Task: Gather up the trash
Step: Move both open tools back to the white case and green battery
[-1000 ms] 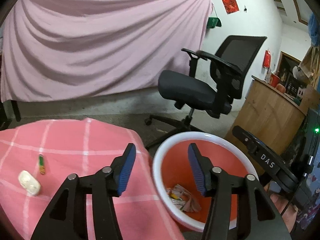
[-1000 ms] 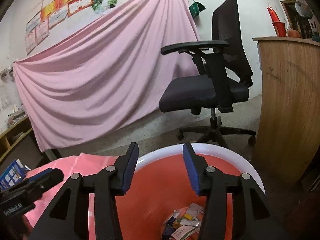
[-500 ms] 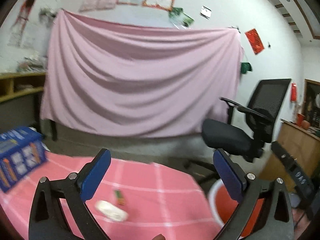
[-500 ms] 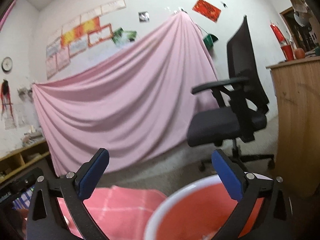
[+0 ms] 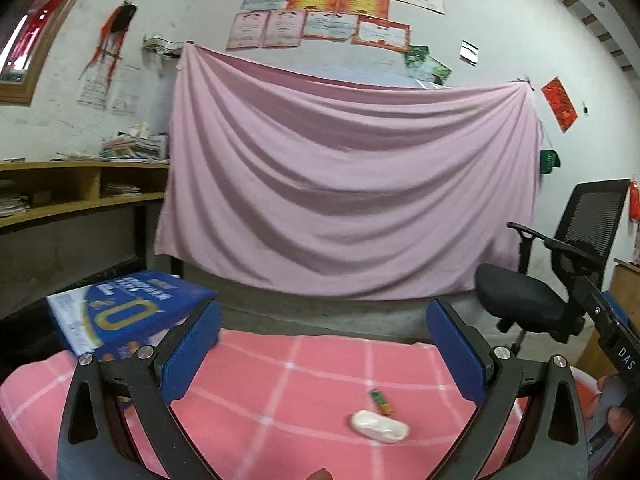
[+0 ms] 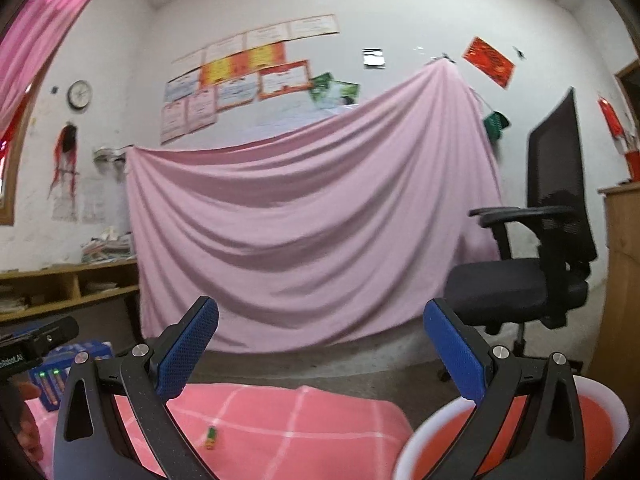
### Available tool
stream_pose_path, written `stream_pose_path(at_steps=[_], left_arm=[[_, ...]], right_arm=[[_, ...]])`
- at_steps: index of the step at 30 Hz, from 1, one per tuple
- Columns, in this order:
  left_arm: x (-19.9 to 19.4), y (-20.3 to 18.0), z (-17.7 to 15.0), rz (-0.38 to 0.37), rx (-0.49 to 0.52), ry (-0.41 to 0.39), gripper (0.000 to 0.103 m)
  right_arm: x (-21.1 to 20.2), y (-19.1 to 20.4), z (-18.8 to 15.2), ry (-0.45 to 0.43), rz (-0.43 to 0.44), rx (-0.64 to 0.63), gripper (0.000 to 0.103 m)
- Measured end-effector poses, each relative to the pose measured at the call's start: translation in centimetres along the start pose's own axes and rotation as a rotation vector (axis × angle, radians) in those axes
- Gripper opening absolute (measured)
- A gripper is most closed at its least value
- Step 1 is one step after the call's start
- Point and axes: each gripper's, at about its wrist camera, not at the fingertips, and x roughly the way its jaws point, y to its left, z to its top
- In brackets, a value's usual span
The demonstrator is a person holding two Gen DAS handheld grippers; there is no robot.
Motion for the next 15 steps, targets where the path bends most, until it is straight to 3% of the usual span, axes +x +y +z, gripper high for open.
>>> stream_pose_path(at_steps=[7, 15], left_arm=[[-0.2, 1.1, -1.6, 0.013, 0.040, -0.012, 0.100], [2.8, 1.7, -2.3, -0.025, 0.036, 0.142, 0.100]], right_arm=[[1.8, 3.3, -1.4, 0.047, 0.058, -0.122, 0.103], [4.1, 3.9, -3.1, 0.200, 0.063, -0.177, 0.103]])
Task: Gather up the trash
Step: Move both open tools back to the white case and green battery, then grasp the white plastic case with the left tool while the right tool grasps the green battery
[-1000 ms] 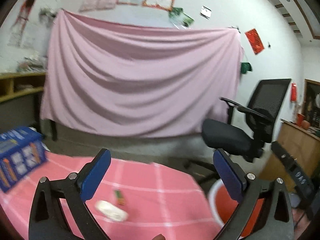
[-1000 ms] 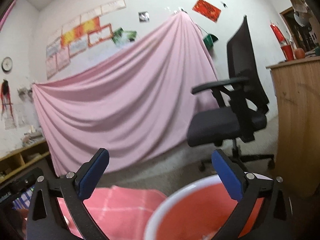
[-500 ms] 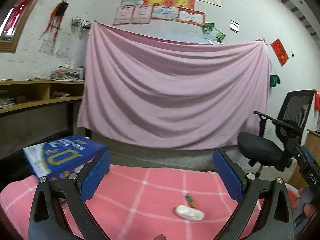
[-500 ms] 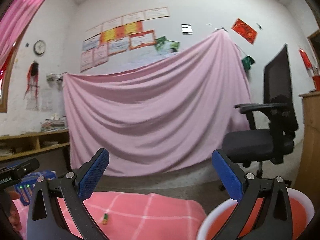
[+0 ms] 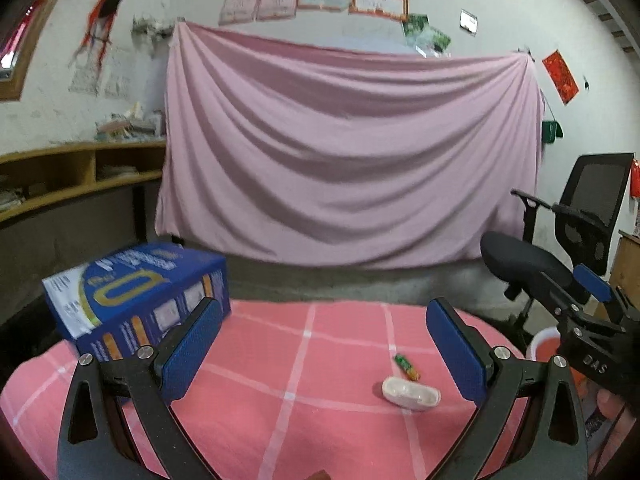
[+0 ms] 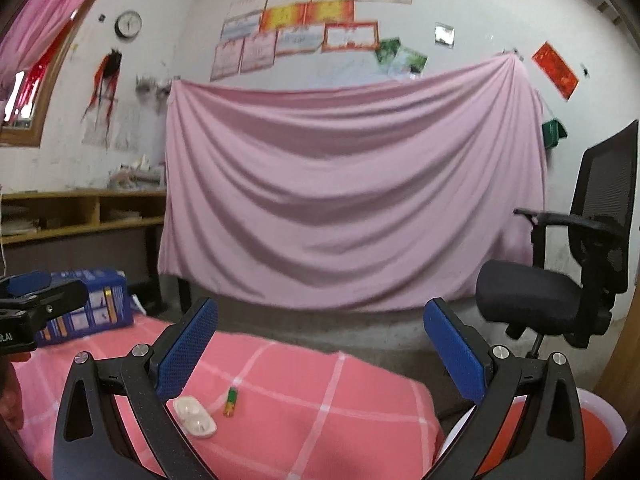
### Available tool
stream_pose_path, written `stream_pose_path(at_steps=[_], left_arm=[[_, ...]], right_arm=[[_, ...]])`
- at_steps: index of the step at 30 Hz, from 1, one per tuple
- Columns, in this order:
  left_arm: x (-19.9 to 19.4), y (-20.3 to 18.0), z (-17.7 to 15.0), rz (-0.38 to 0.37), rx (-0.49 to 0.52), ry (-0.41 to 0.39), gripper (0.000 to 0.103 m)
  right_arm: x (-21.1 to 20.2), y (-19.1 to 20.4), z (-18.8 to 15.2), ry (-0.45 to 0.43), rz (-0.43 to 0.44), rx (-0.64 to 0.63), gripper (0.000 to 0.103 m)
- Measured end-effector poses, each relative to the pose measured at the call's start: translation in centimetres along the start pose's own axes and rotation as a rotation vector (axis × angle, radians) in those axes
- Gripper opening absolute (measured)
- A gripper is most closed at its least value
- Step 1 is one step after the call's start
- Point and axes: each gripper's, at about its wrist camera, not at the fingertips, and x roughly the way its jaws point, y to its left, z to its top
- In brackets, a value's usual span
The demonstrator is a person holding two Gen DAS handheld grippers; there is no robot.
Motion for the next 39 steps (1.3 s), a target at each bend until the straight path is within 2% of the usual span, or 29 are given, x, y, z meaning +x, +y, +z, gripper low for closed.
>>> stream_pose_path(at_steps=[6, 10, 15, 17, 22, 25, 29, 30, 32, 35, 36, 39], left_arm=[[3.5, -0.6, -0.6, -0.080, -0.016, 0.205, 0.100], [5.3, -2.1, -1.2, -0.136, 0.024, 0.301, 0.099], [7.0, -4.3, -1.7, -0.215, 0.094, 0.397, 0.098], [7.6, -5.0, -1.8, -0.238, 0.117, 0.433, 0.092], [9.7, -5.8, -2.4, -0.284, 0.130, 0.535, 0.068], [10.8, -6.1, -2.7, -0.302, 0.122, 0.593, 0.059], [11.3, -6.4, -2.5, -0.325, 0.138, 0.617, 0.056], [11.5, -6.7, -2.5, -0.331, 0.148, 0.619, 0.049], [11.5, -6.9, -2.5, -0.329, 0.161, 0.620, 0.049], [11.6, -6.4, -2.5, -0.330, 0.127, 0.618, 0.049], [11.6, -5.8, -2.5, -0.325, 0.114, 0.618, 0.028], [12.1, -4.5, -2.3, -0.323, 0.042, 0.636, 0.029]], right_arm=[[2.2, -1.3, -0.9, 0.150, -0.013, 0.054, 0.103], [3.5, -1.8, -1.6, 0.243, -0.007, 0.085, 0.103], [4.6, -2.2, -2.1, 0.313, 0.016, 0.109, 0.096], [4.9, -2.2, -2.2, 0.336, 0.023, 0.113, 0.091], [5.8, -2.6, -2.6, 0.393, 0.043, 0.125, 0.075], [6.2, -2.7, -2.9, 0.420, 0.047, 0.133, 0.075], [6.4, -2.9, -3.1, 0.436, 0.048, 0.146, 0.075], [6.5, -2.9, -3.1, 0.441, 0.047, 0.148, 0.075], [6.8, -3.1, -3.2, 0.455, 0.050, 0.150, 0.075], [7.2, -2.9, -3.5, 0.482, 0.058, 0.146, 0.075], [7.5, -2.7, -3.6, 0.495, 0.067, 0.142, 0.075], [8.3, -2.2, -3.9, 0.540, 0.102, 0.133, 0.072]])
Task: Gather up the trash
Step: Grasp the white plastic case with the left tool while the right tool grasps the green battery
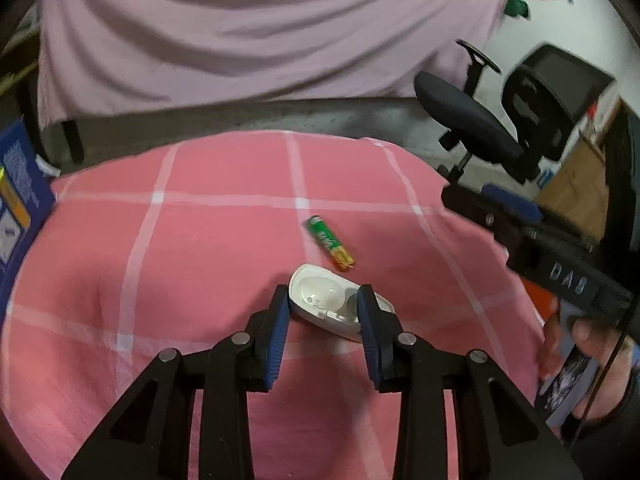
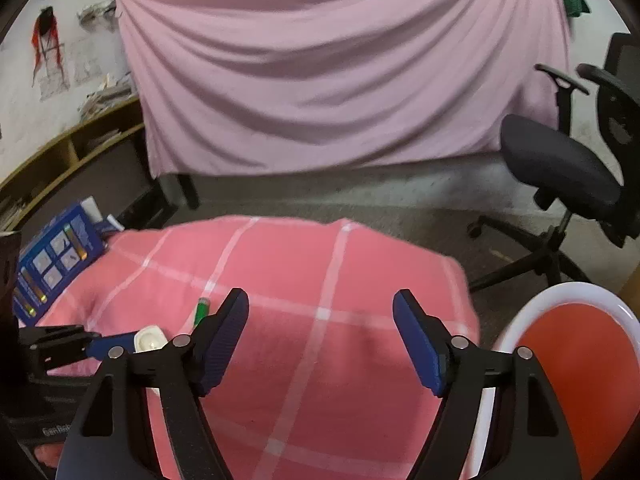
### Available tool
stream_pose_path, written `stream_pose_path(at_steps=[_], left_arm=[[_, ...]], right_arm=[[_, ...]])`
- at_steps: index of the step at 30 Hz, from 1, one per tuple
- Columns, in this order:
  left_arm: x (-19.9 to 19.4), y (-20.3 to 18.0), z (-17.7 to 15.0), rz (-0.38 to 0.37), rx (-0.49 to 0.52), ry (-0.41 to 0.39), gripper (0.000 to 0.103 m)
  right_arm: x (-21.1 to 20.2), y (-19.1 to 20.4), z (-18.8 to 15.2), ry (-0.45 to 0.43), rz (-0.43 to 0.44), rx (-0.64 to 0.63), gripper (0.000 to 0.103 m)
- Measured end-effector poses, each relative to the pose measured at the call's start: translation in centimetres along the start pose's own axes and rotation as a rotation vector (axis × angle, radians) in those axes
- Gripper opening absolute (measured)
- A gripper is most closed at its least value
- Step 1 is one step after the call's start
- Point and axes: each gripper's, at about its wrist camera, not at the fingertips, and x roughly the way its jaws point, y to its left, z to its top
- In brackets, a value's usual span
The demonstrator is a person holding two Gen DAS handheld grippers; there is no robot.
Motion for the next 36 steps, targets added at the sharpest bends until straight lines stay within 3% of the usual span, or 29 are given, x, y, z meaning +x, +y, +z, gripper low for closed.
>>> stream_pose_path(at_steps=[2, 7, 13, 18, 21, 24, 27, 36], left_arm=[[-0.4, 0.8, 0.1, 0.007, -0.041, -0.015, 0.029], [-1.5, 2.4, 0.4, 0.026, -0.112, -0.040, 0.029], [-2.9, 4.6, 0.2, 0.098, -0.204, -0.073, 0.029], [-3.6, 5.7, 0.0, 0.128, -0.251, -0.097, 0.029], [-3.7, 5.8, 0.0, 0.132, -0.249, -0.095, 0.029], [-3.7, 5.5, -0.1, 0.145, -0.238, -0.094, 0.029], [-3.8, 5.4, -0.1, 0.144, -0.236, -0.095, 0.029], [-4.6, 4.6, -0.4, 0.152, -0.236, -0.142, 0.029]], right_arm=[[0.8, 0.4, 0.0, 0.038, 0.024, -0.017, 0.070], [2.3, 1.7, 0.0, 0.112, 0.099, -0.057, 0.046], [3.2, 3.4, 0.2, 0.150, 0.174, -0.065, 0.035], [4.4, 4.8, 0.1, 0.197, 0.239, -0.065, 0.033], [4.6, 5.5, 0.0, 0.211, 0.242, -0.090, 0.031], [5.3, 6.0, -0.2, 0.247, 0.230, -0.108, 0.016], [5.1, 6.2, -0.3, 0.242, 0.211, -0.118, 0.010], [3.4, 6.7, -0.2, 0.159, 0.191, -0.156, 0.008]])
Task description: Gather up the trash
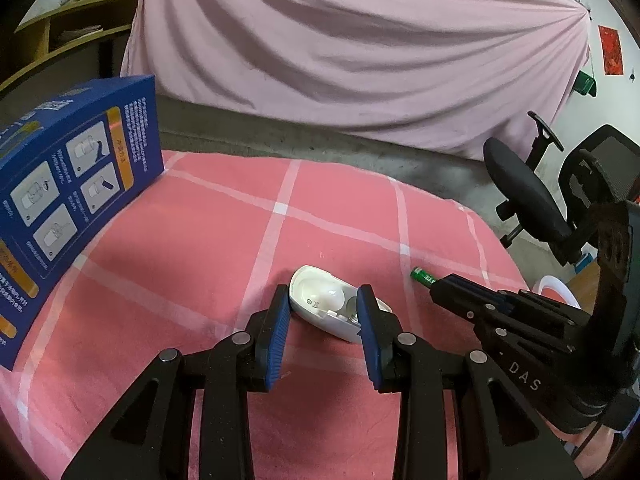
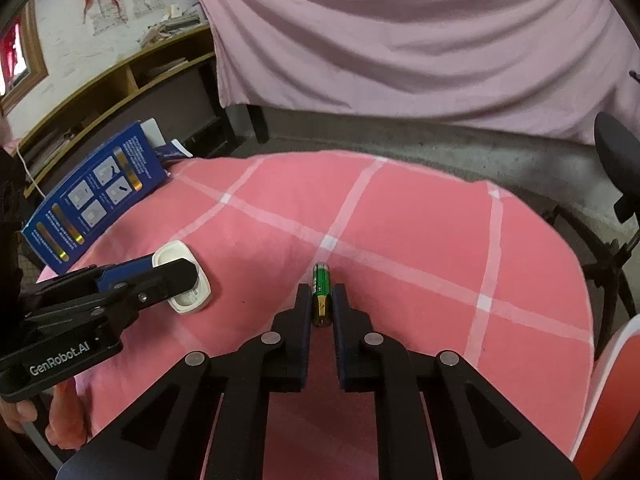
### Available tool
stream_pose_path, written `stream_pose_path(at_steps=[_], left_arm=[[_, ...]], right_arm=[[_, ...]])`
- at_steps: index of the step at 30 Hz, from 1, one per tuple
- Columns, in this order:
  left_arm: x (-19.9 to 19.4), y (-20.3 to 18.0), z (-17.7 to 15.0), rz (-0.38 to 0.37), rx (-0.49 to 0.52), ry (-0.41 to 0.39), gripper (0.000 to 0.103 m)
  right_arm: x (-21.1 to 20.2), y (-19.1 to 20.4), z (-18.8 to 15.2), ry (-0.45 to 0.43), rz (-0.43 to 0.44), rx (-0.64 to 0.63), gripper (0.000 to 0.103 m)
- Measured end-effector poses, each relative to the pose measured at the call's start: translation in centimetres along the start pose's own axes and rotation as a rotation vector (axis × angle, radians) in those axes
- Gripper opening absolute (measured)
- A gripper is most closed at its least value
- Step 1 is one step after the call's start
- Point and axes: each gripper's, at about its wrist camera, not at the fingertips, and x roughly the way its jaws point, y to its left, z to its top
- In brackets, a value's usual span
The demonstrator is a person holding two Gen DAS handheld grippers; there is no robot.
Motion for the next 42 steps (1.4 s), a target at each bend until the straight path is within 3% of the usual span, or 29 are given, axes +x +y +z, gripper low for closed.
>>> stream_pose_path(at_steps=[7, 25, 32, 35, 42], left_arm=[[-2.1, -0.3, -0.4, -0.011, 0.042, -0.111, 0.029], [-6.9, -2.0, -3.4, -0.037, 0.161, -0.428, 0.029], [-9.2, -2.9, -5.0, -0.037, 0.187, -0.586, 0.029], [-10.1, -3.5, -5.3, -0.034, 0.195, -0.647, 0.024], [-10.1, -5.5, -5.5, -0.073, 0.208, -0.639, 0.024]], right_arm=[[-1.9, 0.4, -0.1, -0.108, -0.025, -0.020, 0.008], [-8.5, 2.3, -2.0, -0.504, -0.114, -0.077, 0.008], [-11.4, 3.2, -3.2, -0.688, -0.199, -0.115, 0.008], [-12.6, 3.3, -3.7, -0.740, -0.229, -0.114, 0.008], [-15.1, 2.4, -4.6, -0.798, -0.267, -0.093, 0.008]])
